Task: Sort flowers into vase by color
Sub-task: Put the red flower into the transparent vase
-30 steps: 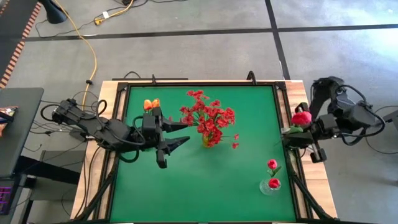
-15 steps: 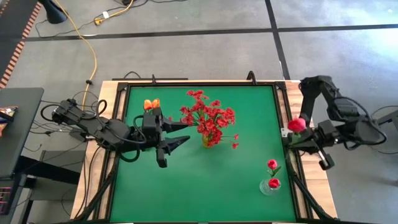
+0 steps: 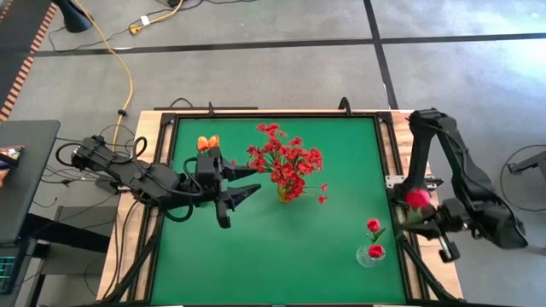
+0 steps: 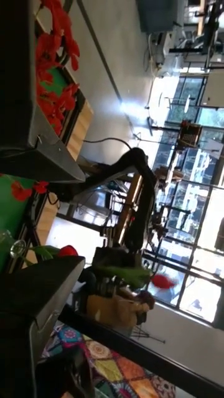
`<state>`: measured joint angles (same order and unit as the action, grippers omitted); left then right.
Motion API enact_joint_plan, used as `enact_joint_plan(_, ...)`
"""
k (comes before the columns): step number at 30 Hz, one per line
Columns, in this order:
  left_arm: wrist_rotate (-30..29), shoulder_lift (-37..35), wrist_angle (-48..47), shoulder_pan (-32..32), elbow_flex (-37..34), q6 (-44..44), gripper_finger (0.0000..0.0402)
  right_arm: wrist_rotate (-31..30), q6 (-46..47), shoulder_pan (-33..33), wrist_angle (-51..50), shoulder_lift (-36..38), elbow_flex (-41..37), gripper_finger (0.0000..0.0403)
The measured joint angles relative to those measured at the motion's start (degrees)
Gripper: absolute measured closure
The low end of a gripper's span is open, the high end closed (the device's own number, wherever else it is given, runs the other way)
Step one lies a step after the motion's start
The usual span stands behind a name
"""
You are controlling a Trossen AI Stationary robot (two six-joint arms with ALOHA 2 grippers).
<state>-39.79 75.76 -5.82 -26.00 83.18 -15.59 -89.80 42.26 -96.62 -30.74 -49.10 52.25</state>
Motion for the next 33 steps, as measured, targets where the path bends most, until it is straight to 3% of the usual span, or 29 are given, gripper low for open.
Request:
enact_joint_plan(5,0.1,0.0,-0.2,0.0,0.0,-0.1,0.0212,-0.1,1.5,-0.4,-0.4,-6.2,-0.2,0.0375)
enact_joint_plan(14,-0.2,0.0,-1.3,0.2,0.0,-0.6,0.0212,-0.2,5.9,5.5,-0.6,-15.9,-0.2,0.0375)
enact_joint_plan(24,0.3,0.0,-1.4,1.3,0.0,-0.6,0.0212,-0.2,6.8,6.9,-0.7,-20.0,-0.2,0.0375)
enact_joint_plan(33,0.4,0.0,-2.4,1.2,0.0,-0.7,0.0212,0.0,17.2,6.4,-7.0,-24.0,-0.2,0.0376)
